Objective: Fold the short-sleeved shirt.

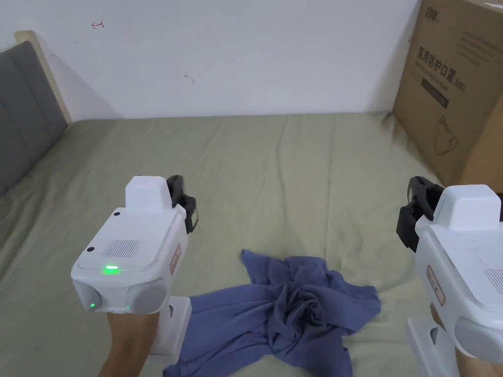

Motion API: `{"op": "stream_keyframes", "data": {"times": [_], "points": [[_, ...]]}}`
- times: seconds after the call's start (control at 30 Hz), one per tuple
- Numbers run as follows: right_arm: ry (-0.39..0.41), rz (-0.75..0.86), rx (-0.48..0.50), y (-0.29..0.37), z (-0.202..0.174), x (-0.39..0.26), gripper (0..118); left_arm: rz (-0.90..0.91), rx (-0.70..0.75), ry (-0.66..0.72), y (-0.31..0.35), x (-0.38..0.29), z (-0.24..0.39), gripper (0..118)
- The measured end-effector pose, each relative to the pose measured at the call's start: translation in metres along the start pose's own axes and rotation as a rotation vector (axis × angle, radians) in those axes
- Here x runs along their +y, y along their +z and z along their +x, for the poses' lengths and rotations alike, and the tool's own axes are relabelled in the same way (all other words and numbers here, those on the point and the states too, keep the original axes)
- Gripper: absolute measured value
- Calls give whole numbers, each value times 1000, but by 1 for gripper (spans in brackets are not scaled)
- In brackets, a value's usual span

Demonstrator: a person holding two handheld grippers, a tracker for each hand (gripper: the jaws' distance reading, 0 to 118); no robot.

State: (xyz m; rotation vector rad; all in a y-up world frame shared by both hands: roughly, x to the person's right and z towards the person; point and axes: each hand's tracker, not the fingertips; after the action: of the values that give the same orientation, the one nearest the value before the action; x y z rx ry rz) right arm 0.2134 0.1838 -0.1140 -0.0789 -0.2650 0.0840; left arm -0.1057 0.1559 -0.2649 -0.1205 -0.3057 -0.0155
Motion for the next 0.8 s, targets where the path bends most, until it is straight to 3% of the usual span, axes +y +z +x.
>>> {"op": "stream_keyframes", "data": {"times": [0.23,0.47,0.8], "points": [[-3,-4,8,2,-2,-1,0,-66,8,-8,-7,-15,-14,0],[-1,-35,14,2,-4,-11,0,-443,19,67,-16,-70,-23,0],[0,-97,26,-8,-5,-34,0,-752,19,172,18,-174,-37,0]]}}
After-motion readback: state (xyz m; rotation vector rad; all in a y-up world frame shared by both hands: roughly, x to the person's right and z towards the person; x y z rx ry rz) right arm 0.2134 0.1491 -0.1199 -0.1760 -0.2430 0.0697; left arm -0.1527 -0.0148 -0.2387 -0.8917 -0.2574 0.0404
